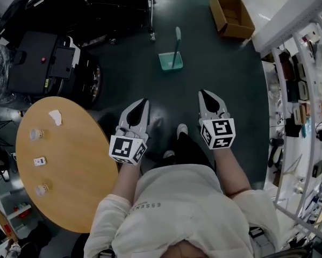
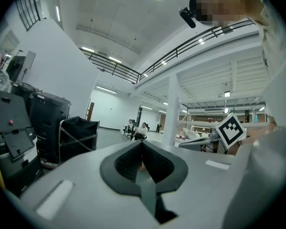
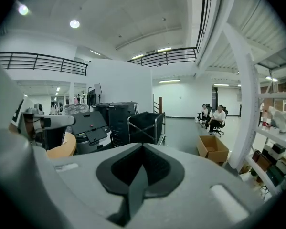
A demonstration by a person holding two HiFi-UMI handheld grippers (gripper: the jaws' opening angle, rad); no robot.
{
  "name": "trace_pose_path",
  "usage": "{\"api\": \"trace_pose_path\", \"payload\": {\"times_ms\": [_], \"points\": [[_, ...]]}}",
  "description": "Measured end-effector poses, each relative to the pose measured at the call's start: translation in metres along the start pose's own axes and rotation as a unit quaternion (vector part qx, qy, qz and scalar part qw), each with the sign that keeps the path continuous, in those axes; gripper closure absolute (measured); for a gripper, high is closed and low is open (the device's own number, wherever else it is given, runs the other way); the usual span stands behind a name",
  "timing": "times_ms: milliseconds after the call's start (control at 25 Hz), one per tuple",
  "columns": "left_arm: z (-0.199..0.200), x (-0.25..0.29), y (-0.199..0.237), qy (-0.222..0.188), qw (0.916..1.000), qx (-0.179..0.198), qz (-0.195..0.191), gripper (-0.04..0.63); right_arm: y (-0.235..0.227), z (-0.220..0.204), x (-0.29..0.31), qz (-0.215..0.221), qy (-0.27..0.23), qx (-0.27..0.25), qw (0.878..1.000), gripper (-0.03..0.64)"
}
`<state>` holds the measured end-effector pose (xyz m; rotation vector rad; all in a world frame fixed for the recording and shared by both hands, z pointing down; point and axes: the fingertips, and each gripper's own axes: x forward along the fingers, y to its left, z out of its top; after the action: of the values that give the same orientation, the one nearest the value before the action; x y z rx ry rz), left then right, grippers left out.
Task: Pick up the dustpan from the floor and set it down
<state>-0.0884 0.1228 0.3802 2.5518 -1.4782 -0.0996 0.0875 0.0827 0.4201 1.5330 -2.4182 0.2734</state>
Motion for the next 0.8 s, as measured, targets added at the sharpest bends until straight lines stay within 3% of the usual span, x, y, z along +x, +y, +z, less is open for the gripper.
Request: {"api": "trace_pose_path", "payload": {"times_ms": [320, 800], "points": [[-0.003, -0.057, -0.027, 0.000, 1.0000, 0.008, 0.000, 0.588, 0.031, -0.022, -0.055, -0.002, 0.002, 0.012, 1.000, 0.624], [-0.001, -0.085, -0.065, -0.004, 0.9994, 0.035, -0.003, 0.588, 0.048, -0.034, -0.097, 0.015, -0.004, 0.004, 1.000, 0.624]]}}
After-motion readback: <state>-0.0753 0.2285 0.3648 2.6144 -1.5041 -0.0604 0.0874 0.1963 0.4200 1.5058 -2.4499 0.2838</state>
